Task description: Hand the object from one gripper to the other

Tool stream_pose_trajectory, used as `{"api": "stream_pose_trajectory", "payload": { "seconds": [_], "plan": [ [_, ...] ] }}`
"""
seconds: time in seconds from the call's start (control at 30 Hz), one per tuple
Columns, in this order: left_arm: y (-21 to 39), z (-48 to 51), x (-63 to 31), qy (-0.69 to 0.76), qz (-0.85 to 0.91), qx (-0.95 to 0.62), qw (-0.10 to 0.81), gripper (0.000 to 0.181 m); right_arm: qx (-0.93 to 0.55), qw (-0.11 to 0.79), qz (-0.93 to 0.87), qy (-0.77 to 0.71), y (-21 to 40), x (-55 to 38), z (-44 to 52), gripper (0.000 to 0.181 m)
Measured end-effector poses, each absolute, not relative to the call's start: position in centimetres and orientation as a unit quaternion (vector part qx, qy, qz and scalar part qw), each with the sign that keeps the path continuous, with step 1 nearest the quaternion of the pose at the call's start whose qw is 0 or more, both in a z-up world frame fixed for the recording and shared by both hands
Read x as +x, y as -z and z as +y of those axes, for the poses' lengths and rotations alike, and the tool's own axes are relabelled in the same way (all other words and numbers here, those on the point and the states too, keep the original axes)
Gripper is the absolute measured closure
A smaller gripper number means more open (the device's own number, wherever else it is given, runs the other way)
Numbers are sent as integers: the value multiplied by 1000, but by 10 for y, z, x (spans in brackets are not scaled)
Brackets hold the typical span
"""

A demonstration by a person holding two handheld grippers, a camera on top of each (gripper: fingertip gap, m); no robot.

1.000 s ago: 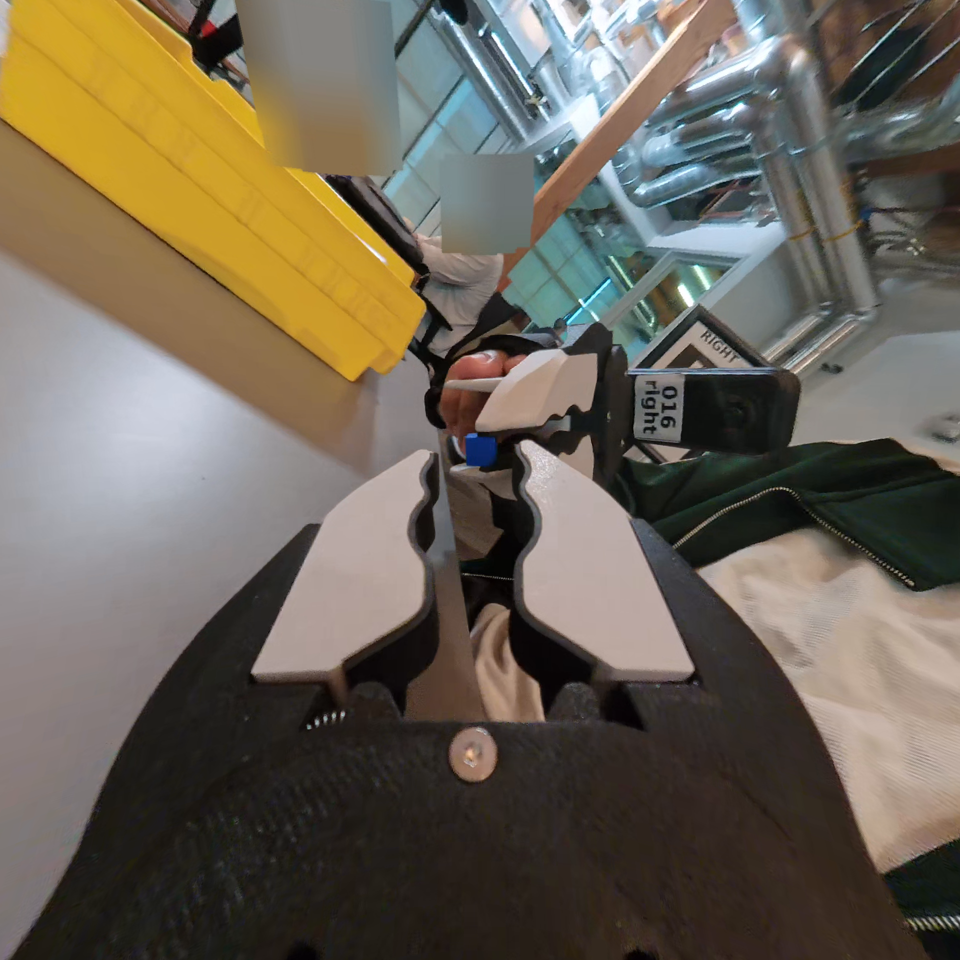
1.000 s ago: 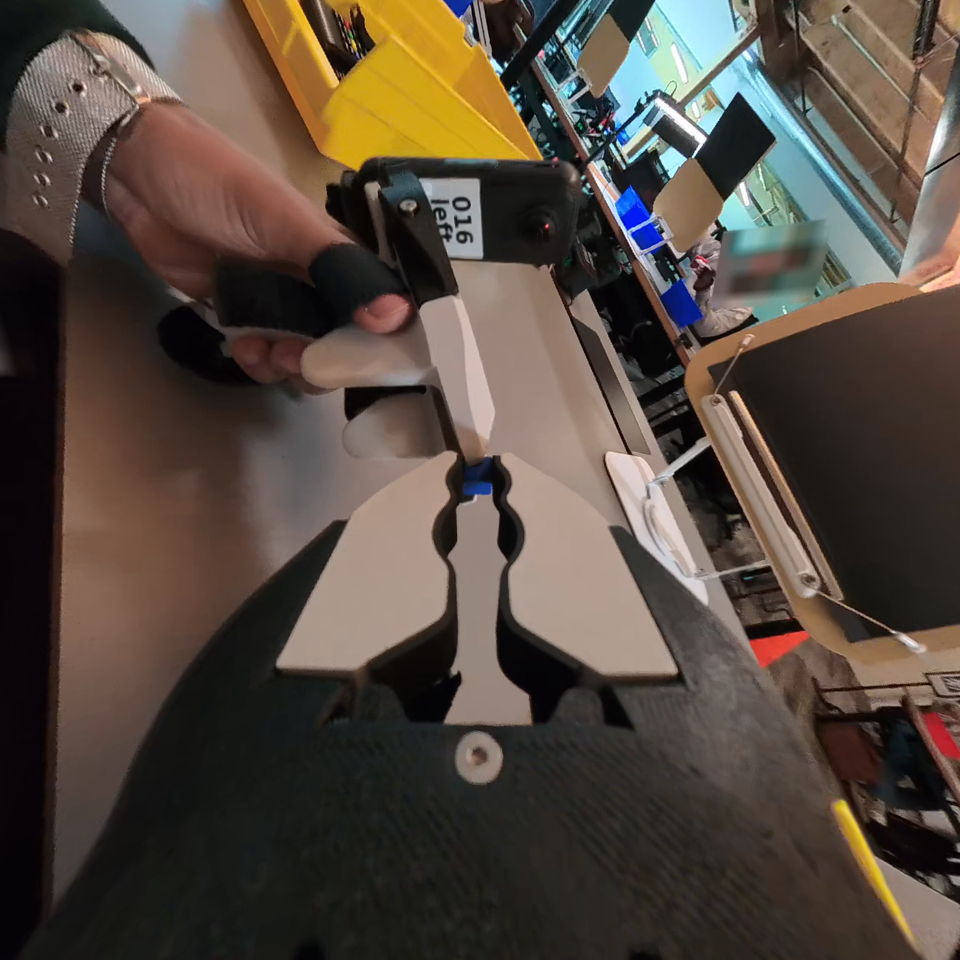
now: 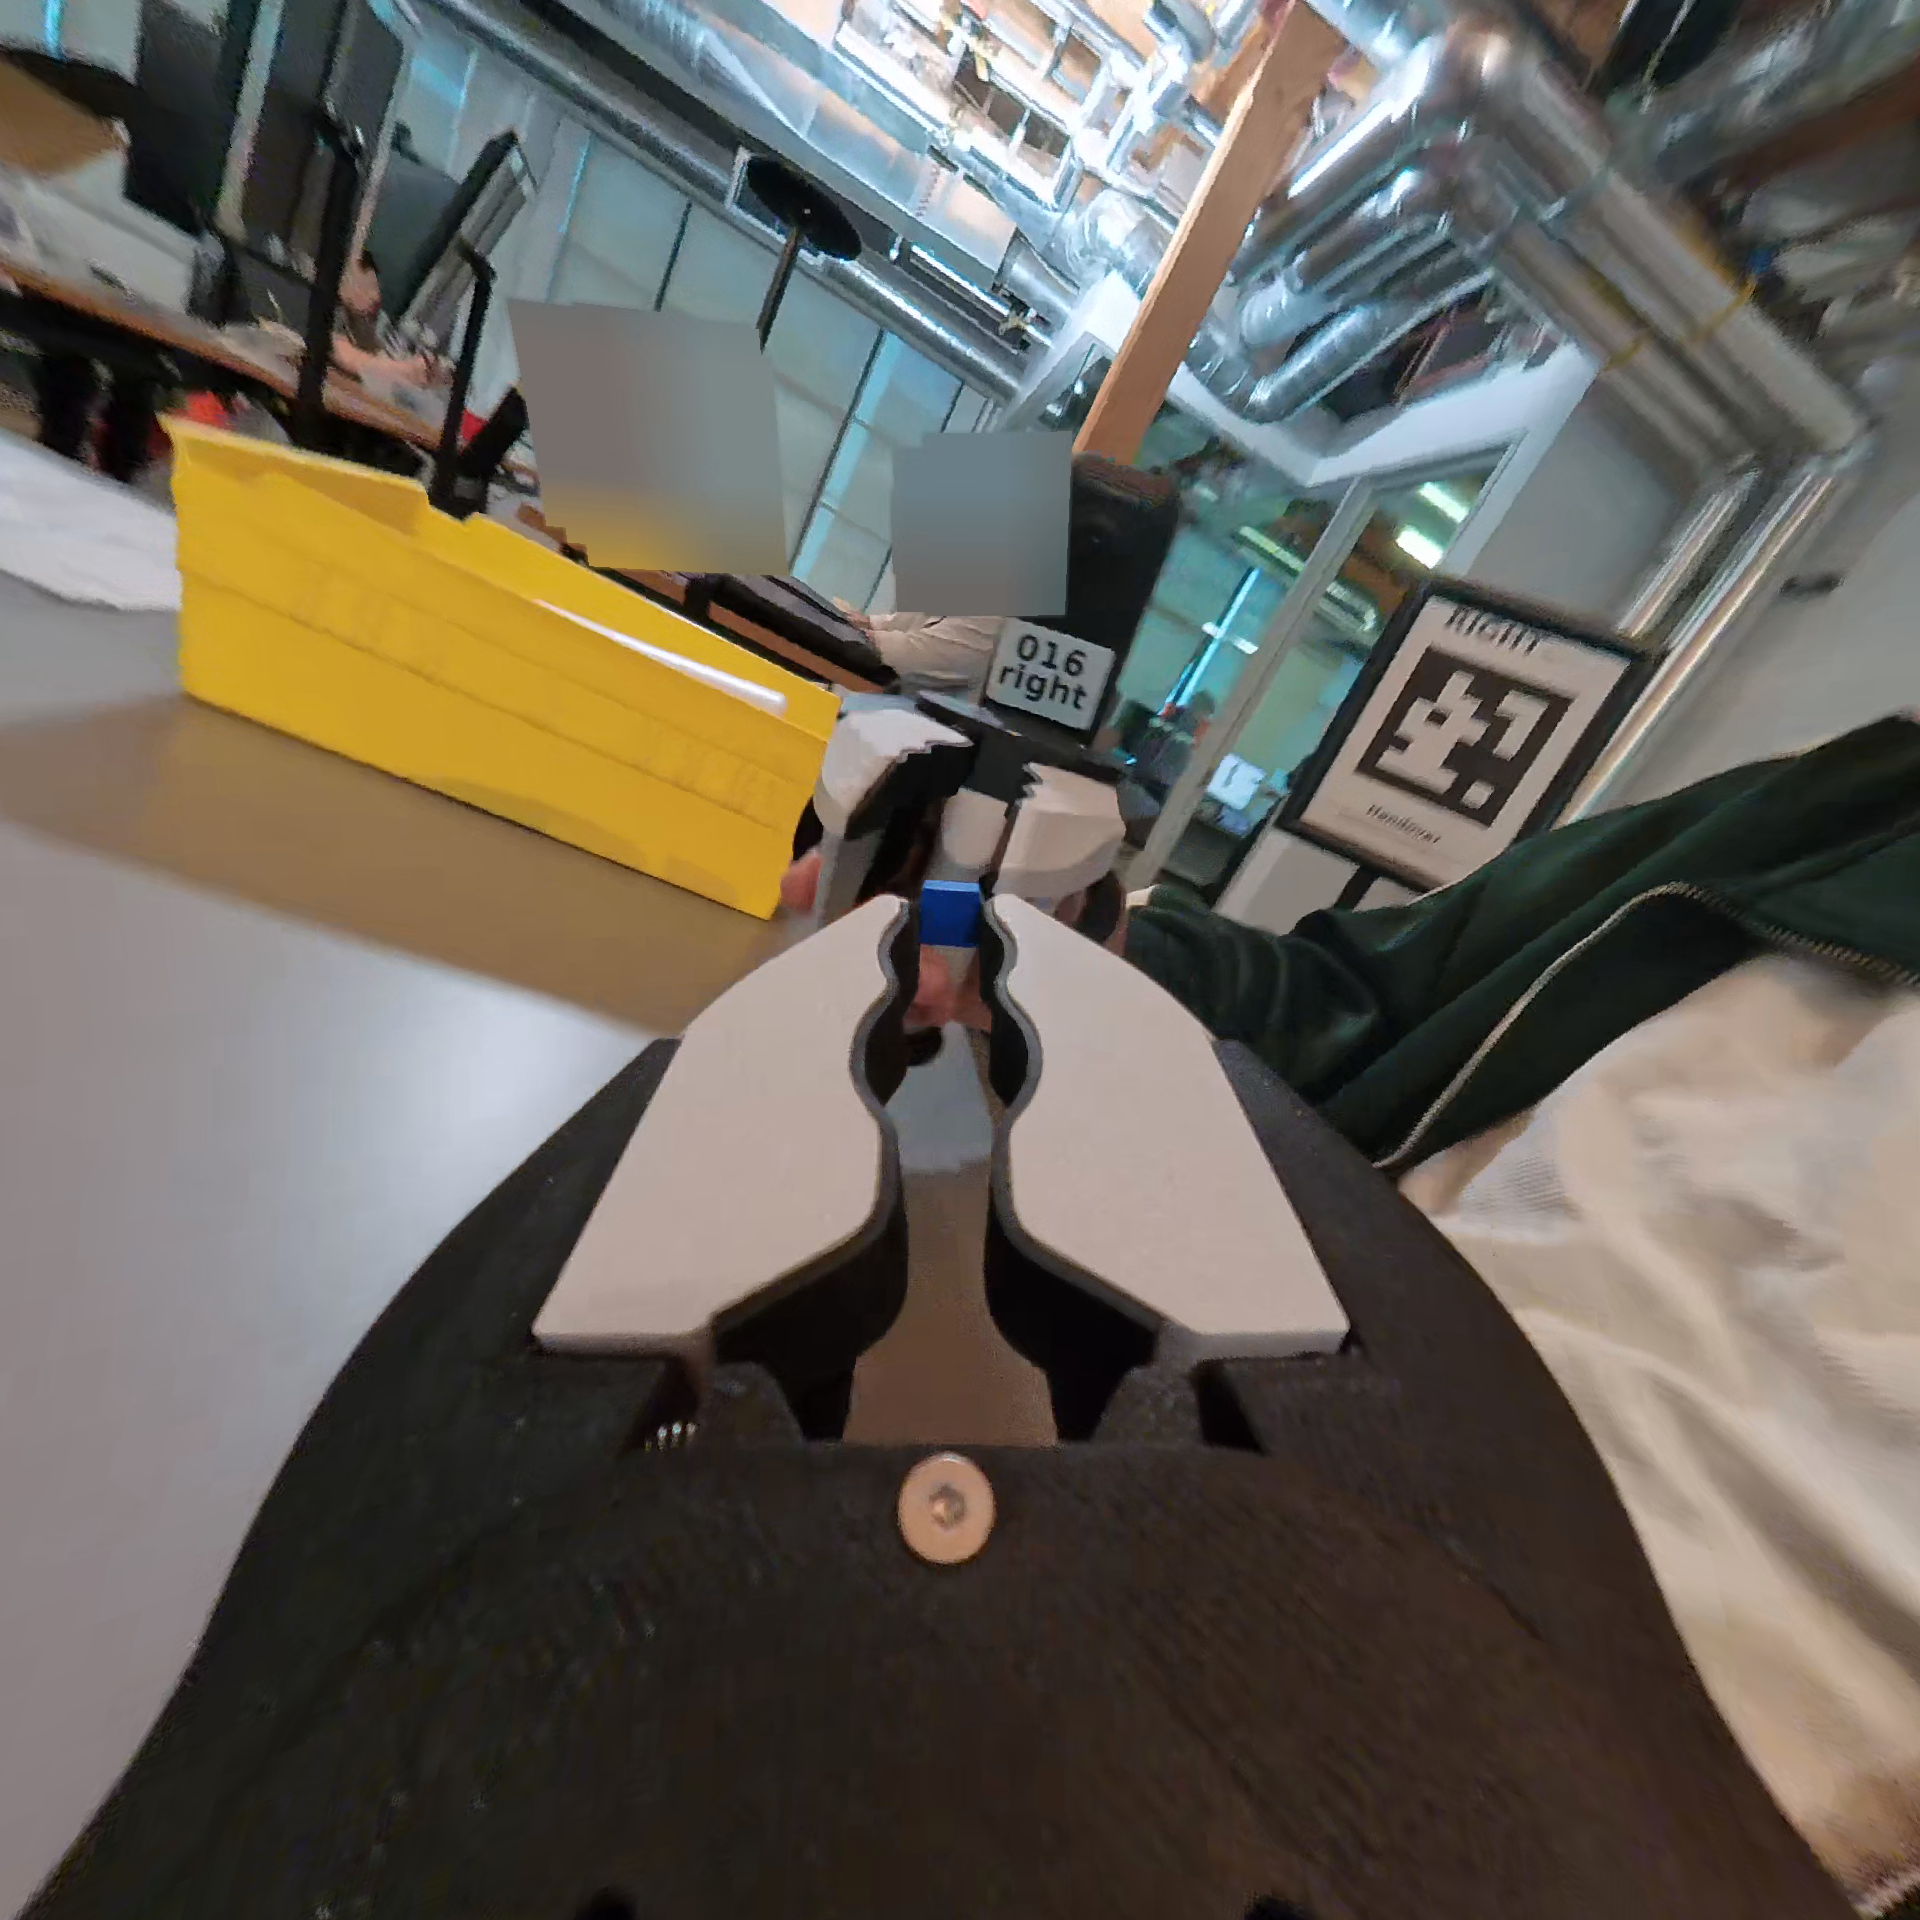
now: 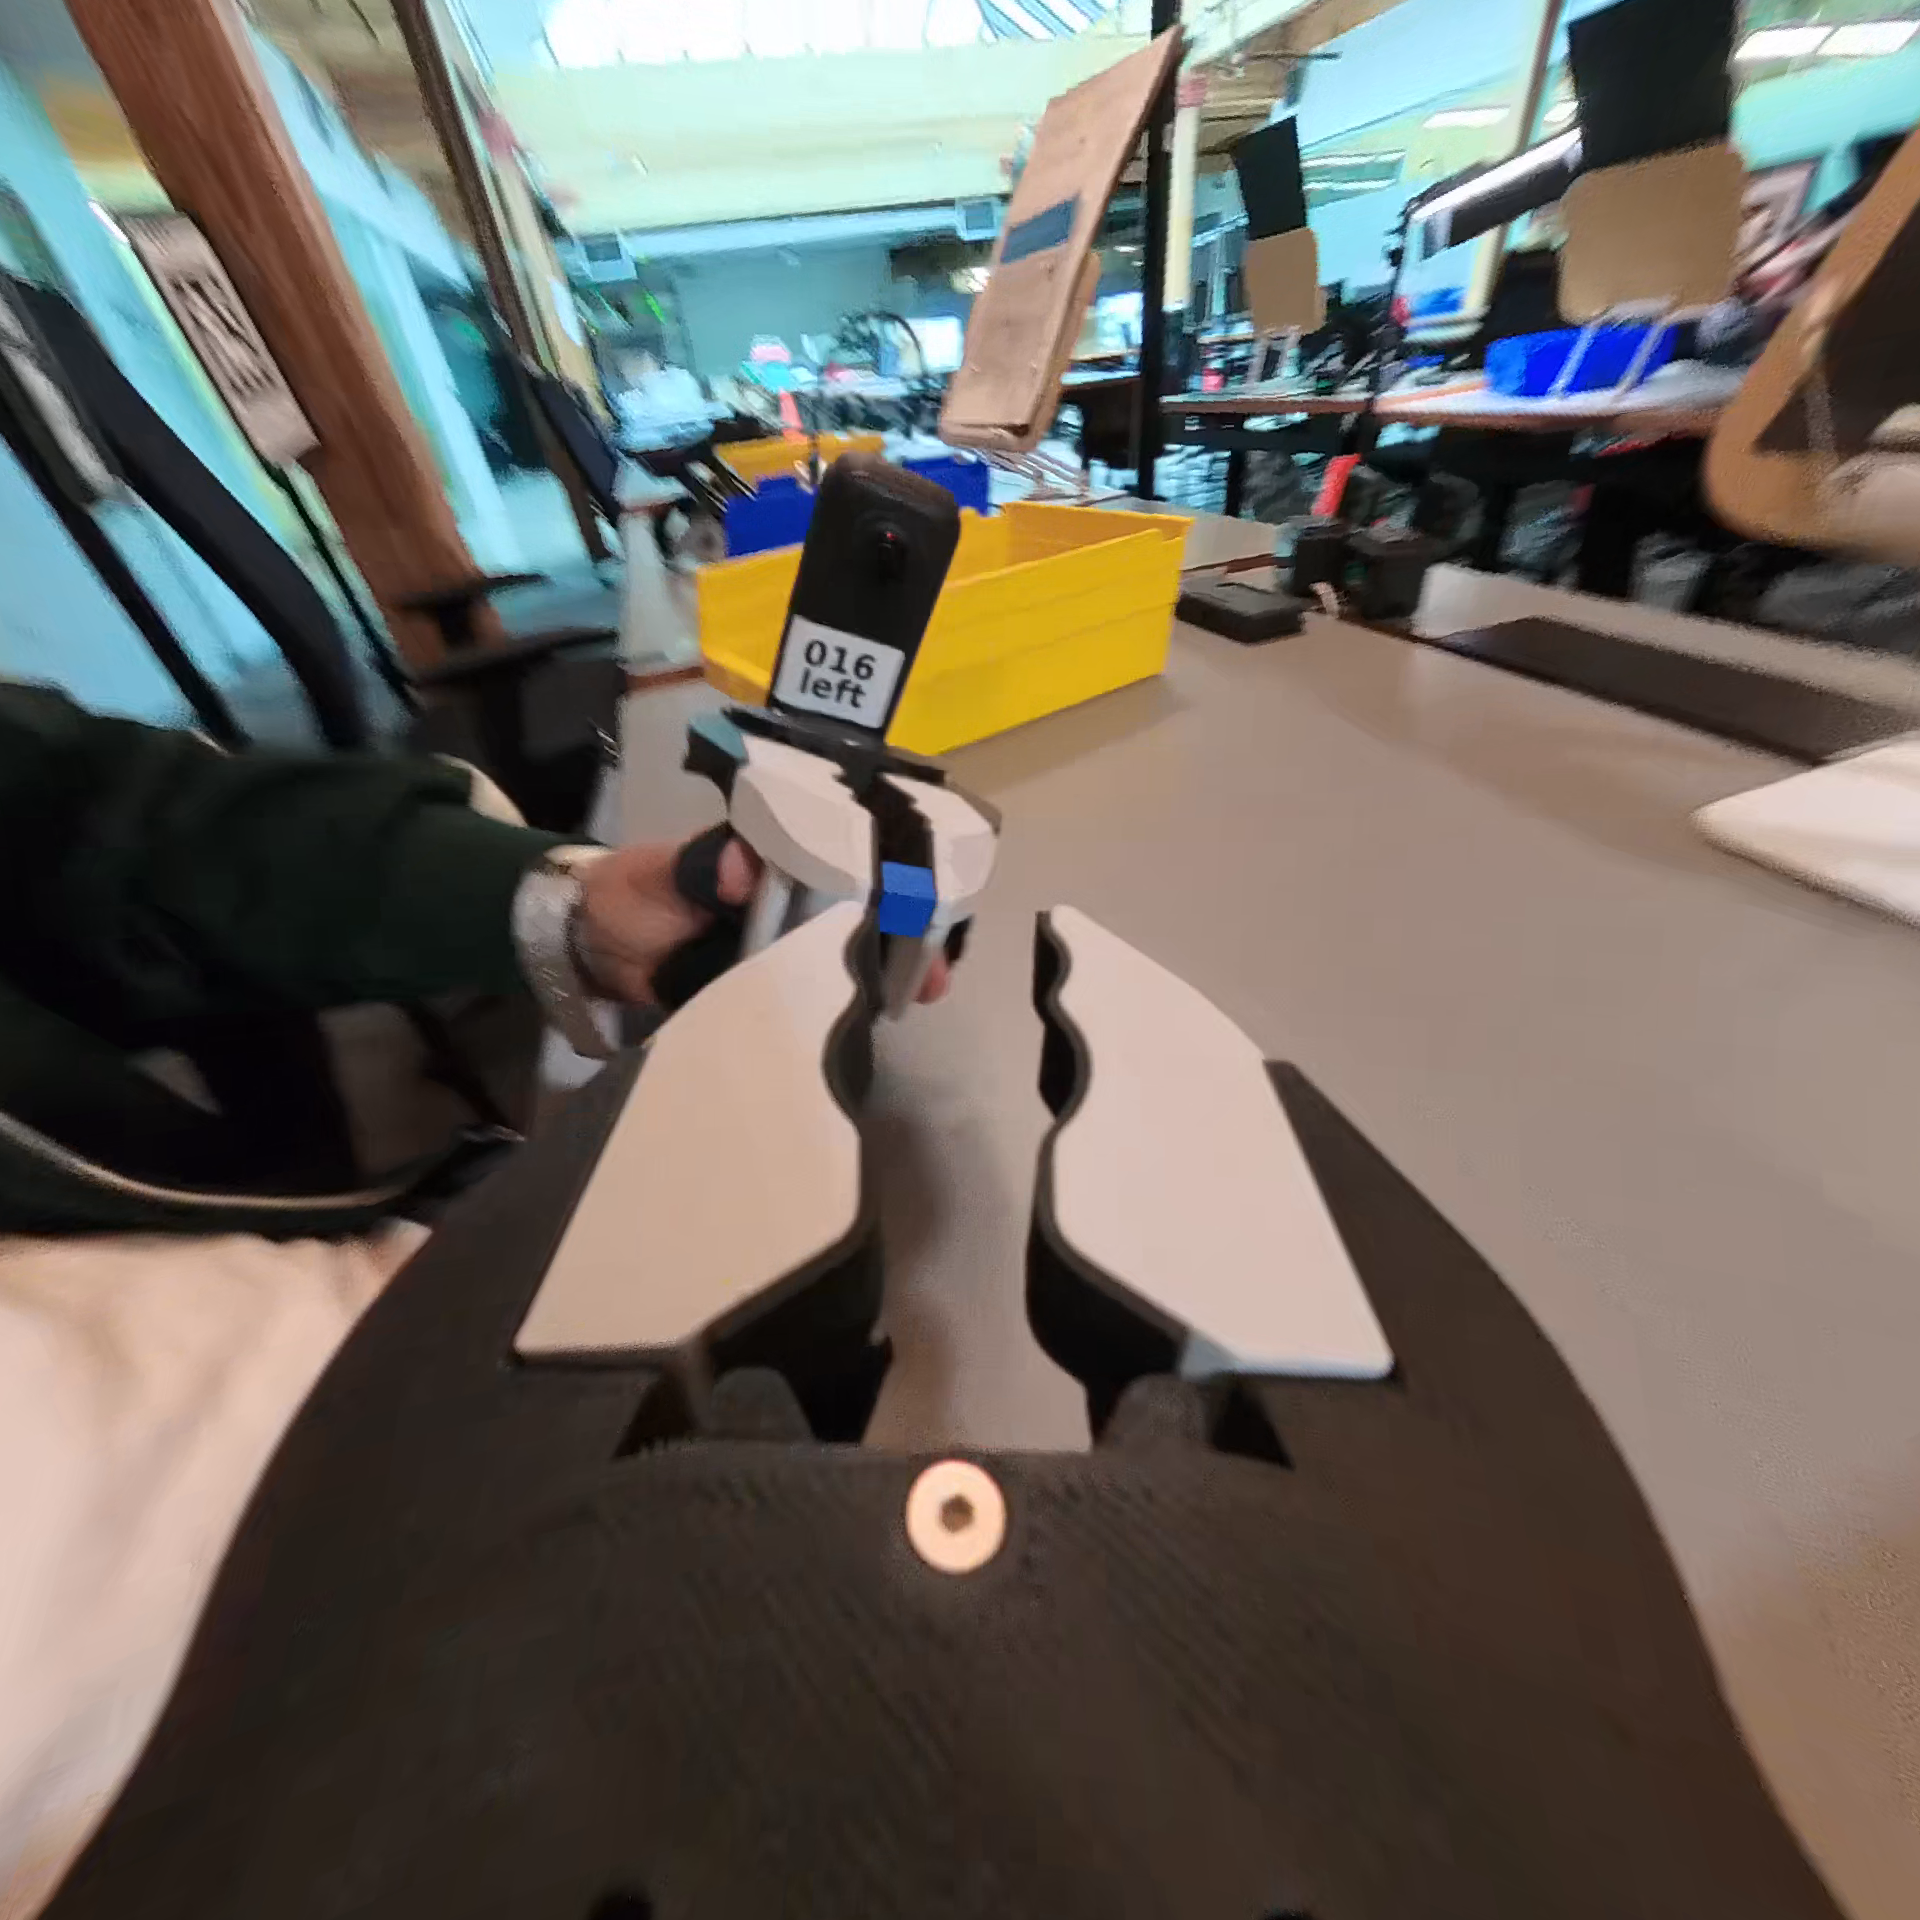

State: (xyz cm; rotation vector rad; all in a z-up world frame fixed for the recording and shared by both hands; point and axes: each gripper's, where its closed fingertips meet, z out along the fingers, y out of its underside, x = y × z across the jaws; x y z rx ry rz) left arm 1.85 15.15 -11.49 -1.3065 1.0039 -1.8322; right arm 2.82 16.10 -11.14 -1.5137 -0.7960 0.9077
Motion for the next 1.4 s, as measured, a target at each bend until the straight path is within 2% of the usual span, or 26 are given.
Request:
{"api": "stream_pose_trajectory", "payload": {
  "seconds": [0.17,0.3,0.47,0.73,0.93,1.07,1.17,1.4],
  "plan": [
    [111,145,19,632,449,-471,422,171,-654,412,-237,-588,117,25,154,165],
    [110,142,20,572,490,-450,480,171,-609,284,-149,-725,116,23,149,161],
    [114,138,24,493,538,-432,530,170,-584,228,-113,-771,116,19,145,160],
    [119,133,28,469,559,-429,533,170,-578,212,-110,-780,117,14,142,170],
    [121,134,29,448,566,-432,540,170,-586,216,-110,-774,119,13,144,170],
    [123,137,30,453,558,-440,538,168,-591,229,-114,-765,119,15,146,171],
    [123,140,29,465,547,-453,529,159,-586,246,-107,-765,115,20,150,171],
    [121,146,27,519,505,-480,494,158,-570,278,-107,-765,107,28,154,171]
  ]
}}
